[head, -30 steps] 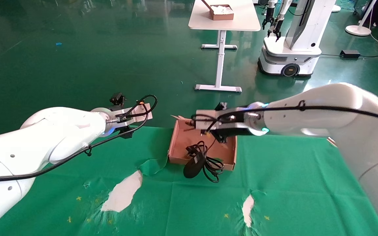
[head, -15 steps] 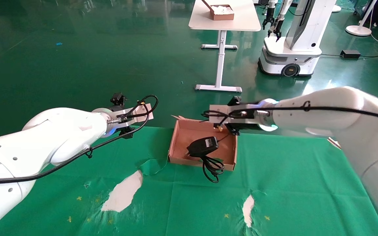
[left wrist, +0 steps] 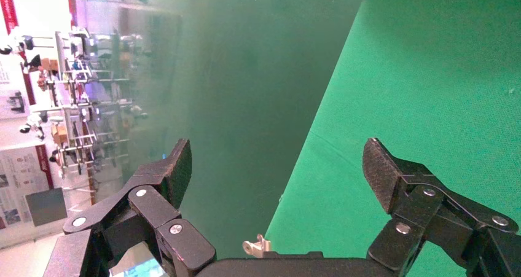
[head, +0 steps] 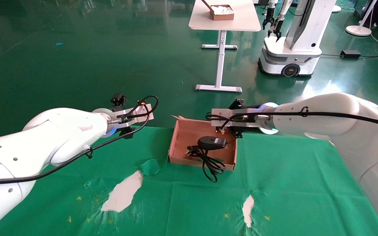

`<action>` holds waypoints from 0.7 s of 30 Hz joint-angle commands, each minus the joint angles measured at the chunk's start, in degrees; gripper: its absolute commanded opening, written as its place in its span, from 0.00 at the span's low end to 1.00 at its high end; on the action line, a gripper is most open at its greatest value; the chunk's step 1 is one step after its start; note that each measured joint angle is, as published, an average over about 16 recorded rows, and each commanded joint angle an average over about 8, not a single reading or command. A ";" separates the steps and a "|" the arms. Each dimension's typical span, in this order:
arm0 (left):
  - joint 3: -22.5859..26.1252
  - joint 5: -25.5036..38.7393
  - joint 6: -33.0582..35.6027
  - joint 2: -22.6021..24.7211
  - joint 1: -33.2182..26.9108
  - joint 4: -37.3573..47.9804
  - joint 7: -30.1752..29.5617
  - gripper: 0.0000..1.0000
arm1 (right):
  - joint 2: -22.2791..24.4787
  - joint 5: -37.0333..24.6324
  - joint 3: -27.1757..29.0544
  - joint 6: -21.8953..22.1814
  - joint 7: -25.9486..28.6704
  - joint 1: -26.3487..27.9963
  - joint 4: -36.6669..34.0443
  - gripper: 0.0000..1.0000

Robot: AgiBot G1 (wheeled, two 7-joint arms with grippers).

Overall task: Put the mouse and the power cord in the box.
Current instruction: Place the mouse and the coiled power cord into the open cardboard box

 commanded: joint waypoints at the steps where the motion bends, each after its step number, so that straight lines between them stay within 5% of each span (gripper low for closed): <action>1: 0.00 -0.04 0.00 0.00 0.00 0.00 0.01 1.00 | 0.03 0.03 0.09 -0.18 -0.02 0.00 0.10 1.00; 11: -0.05 -0.21 -0.06 -0.47 0.01 -0.53 0.08 1.00 | 0.76 1.19 0.72 -1.30 0.28 -0.45 1.13 1.00; 21: -0.01 0.36 0.37 -1.12 -0.07 -1.90 -0.67 1.00 | 6.75 11.02 4.58 -7.46 3.40 -5.63 8.19 1.00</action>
